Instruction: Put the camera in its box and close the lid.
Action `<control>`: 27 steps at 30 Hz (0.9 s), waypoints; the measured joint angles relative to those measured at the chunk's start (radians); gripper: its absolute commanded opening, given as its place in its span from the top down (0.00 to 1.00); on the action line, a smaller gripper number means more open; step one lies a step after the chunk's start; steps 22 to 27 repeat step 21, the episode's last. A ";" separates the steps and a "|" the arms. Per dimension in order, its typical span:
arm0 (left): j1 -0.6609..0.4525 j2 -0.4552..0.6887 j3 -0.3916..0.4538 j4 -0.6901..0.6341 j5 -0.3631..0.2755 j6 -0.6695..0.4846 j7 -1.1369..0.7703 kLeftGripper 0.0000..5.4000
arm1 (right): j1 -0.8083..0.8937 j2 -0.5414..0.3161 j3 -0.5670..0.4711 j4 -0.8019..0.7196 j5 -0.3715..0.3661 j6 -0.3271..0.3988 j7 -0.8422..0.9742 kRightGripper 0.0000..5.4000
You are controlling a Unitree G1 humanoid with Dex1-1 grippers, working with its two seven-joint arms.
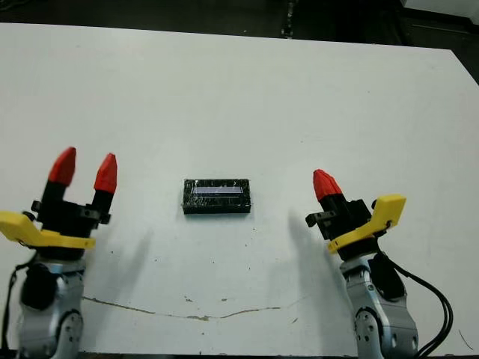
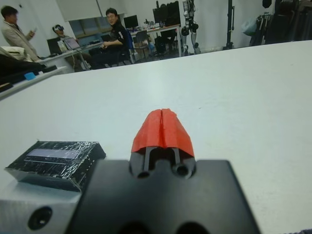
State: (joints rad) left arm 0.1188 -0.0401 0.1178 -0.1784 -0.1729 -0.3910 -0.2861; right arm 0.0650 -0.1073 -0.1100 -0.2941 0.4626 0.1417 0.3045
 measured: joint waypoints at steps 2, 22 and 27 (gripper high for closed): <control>-0.001 0.002 -0.008 0.005 0.009 -0.005 0.010 0.60 | 0.000 0.003 0.001 -0.009 -0.001 0.009 -0.016 1.00; -0.003 0.036 -0.057 0.009 0.009 0.012 0.046 1.00 | 0.009 0.019 0.019 -0.023 -0.005 0.024 -0.026 1.00; -0.003 0.036 -0.057 0.009 0.009 0.012 0.046 1.00 | 0.009 0.019 0.019 -0.023 -0.005 0.024 -0.026 1.00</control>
